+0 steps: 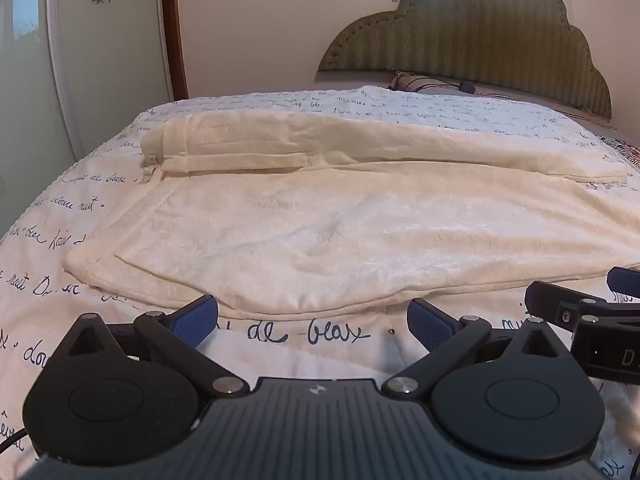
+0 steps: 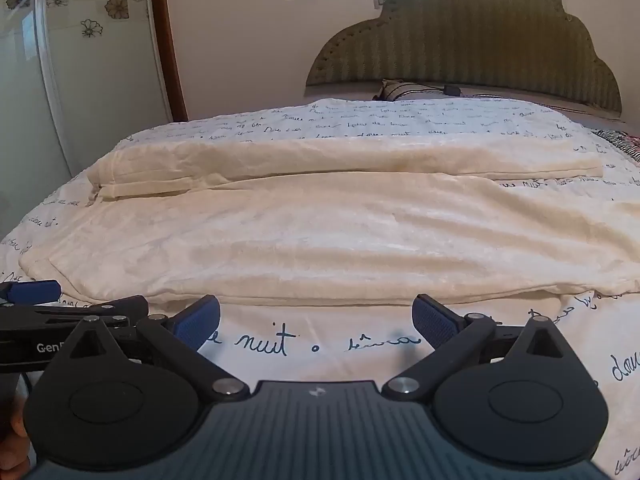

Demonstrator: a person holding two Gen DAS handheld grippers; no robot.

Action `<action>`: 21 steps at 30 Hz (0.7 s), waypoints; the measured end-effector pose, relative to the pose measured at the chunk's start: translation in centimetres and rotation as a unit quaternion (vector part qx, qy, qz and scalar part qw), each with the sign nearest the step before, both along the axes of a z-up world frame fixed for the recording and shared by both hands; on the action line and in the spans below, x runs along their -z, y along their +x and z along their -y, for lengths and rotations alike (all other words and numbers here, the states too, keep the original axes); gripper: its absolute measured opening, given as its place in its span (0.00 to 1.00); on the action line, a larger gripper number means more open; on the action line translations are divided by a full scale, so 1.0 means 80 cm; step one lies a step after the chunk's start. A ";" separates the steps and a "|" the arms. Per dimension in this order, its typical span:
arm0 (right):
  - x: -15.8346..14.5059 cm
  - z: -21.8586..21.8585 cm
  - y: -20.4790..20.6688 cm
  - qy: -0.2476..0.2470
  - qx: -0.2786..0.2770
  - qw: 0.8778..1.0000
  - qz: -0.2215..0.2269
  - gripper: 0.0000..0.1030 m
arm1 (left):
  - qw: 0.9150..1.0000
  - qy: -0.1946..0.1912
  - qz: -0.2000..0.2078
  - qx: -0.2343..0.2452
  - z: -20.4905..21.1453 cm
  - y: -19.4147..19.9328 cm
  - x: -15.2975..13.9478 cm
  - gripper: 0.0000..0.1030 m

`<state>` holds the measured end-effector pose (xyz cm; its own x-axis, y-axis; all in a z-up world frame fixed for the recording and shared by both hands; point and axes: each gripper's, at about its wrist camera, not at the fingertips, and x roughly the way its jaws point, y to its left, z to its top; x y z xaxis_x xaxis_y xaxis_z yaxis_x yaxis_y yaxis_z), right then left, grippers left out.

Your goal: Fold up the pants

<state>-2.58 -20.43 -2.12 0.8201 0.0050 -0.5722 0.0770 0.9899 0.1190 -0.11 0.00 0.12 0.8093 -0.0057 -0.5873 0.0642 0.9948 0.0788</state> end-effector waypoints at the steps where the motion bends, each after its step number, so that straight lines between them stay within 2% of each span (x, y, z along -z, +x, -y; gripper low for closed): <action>1: 0.001 0.000 0.002 0.004 0.002 1.000 0.000 1.00 | 1.000 0.000 0.004 0.000 0.000 -0.001 -0.001 1.00; 4: 0.003 -0.002 0.003 0.003 -0.003 1.000 0.008 1.00 | 1.000 0.000 0.011 -0.002 0.000 -0.003 0.000 1.00; 6: 0.004 0.001 0.000 0.013 0.002 1.000 0.012 1.00 | 1.000 -0.003 -0.010 -0.005 -0.003 0.000 0.010 1.00; 21: 0.018 -0.005 0.004 0.014 -0.008 1.000 -0.005 1.00 | 0.999 -0.013 -0.026 -0.016 -0.015 0.009 0.023 1.00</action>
